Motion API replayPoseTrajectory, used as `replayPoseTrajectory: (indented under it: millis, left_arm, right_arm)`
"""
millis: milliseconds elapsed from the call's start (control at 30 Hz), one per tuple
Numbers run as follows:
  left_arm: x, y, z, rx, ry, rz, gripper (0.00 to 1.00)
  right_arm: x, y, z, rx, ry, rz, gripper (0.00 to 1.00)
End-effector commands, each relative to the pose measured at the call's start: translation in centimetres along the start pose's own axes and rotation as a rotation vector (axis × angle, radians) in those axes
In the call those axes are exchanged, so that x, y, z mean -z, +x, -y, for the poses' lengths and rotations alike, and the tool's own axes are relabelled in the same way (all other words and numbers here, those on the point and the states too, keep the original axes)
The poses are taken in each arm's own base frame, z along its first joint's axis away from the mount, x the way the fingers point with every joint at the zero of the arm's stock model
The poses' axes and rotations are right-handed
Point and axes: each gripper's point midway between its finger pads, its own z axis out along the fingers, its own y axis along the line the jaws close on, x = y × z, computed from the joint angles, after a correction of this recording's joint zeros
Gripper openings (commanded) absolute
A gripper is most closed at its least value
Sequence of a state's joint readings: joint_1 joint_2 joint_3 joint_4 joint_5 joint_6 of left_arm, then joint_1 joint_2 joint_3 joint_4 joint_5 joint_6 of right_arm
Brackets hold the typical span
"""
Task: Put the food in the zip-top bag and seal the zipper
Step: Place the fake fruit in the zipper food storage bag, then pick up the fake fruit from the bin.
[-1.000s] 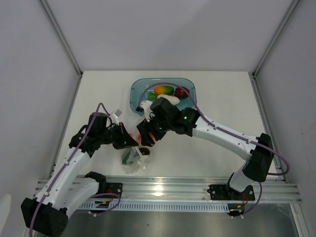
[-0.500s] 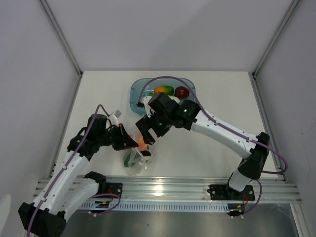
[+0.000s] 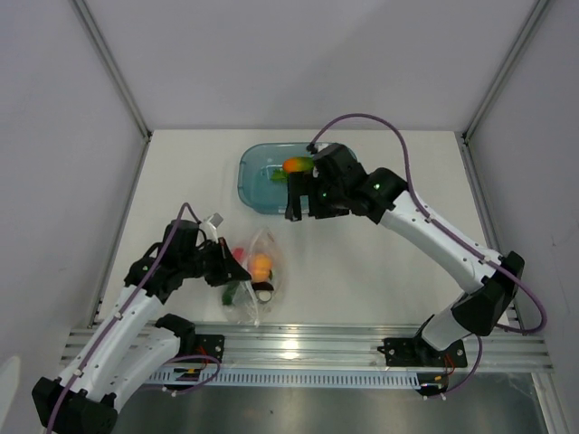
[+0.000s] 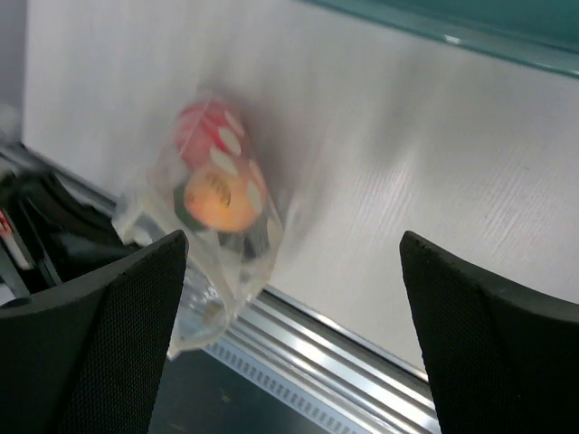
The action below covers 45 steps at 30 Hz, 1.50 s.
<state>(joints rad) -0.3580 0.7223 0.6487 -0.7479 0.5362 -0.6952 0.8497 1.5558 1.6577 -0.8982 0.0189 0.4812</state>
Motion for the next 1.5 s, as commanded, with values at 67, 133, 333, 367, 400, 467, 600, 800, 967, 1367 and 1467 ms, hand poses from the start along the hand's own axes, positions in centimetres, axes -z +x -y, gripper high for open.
replayPoseTrajectory:
  millis: [67,133,333,367,400,467,600,800,967,1367,1467]
  left_arm:
    - [-0.1,-1.1,-1.1,-0.071,-0.070,0.041,0.01]
    - [-0.4,-1.5,-1.1,-0.086,-0.071,0.036,0.01]
    - [-1.5,-2.5,0.3,-0.178,-0.010,-0.035,0.01]
    - [-1.7,-2.5,0.5,-0.180,0.004,-0.039,0.01]
    - [-1.8,-2.3,0.9,-0.178,0.035,-0.054,0.01]
    - [-2.3,-2.5,1.4,-0.186,0.076,-0.050,0.01]
    - [-2.6,-2.5,1.9,-0.205,0.119,-0.060,0.01]
    - [-2.1,-3.4,2.3,-0.234,0.116,-0.033,0.01]
    - [-1.3,-5.4,1.8,-0.260,0.052,0.026,0.01]
    - [0.5,-7.7,0.4,-0.252,0.001,0.150,0.01]
    - [0.3,-7.7,0.3,-0.250,0.006,0.146,0.00]
  right_arm:
    - [-0.7,-7.0,1.7,-0.330,-0.076,0.178,0.99]
    - [-2.6,-8.7,3.2,-0.416,-0.079,0.183,0.99]
    - [-7.2,-12.0,6.2,-0.693,-0.020,0.174,0.99]
    - [-7.6,-12.5,6.6,-0.710,-0.009,0.186,0.99]
    - [-7.4,-13.7,7.0,-0.731,0.002,0.224,1.00]
    - [-8.5,-15.0,8.3,-0.816,0.004,0.257,0.99]
    - [-10.0,-16.7,11.3,-0.941,0.060,0.338,0.99]
    - [-13.3,-16.2,15.8,-0.935,0.241,0.332,1.00]
    - [-14.8,-15.7,19.1,-0.872,0.390,0.324,0.99]
    - [-19.1,-12.9,24.6,-0.851,0.530,0.277,0.99]
    - [-19.9,-13.2,25.3,-0.871,0.529,0.298,0.99]
